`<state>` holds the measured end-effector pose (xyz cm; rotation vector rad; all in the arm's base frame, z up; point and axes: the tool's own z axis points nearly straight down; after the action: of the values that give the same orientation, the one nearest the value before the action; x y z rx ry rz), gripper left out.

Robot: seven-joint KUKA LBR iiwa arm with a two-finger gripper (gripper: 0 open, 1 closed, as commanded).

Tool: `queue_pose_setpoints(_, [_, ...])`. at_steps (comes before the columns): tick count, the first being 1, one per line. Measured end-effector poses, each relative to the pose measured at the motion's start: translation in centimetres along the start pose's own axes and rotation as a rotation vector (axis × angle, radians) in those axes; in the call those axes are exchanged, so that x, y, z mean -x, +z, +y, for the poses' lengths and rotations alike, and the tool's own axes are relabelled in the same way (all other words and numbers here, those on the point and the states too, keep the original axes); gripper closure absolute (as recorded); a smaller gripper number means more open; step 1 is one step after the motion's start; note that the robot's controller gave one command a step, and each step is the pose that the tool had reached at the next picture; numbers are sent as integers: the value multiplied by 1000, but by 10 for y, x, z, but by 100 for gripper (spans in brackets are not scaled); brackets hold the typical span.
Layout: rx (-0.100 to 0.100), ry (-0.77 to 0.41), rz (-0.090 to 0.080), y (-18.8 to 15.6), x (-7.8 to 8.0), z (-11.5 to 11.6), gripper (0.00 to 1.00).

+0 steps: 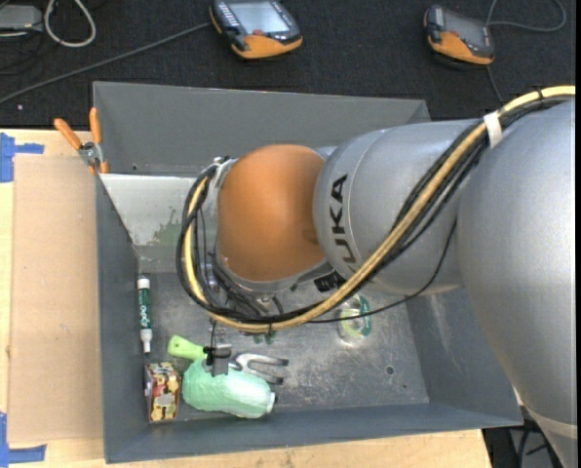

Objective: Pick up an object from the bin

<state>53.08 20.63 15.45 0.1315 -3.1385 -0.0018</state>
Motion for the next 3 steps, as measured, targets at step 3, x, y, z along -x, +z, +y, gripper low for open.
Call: queue_pose_setpoints(3, [7, -141, -27, 64, -2, -11, 0])
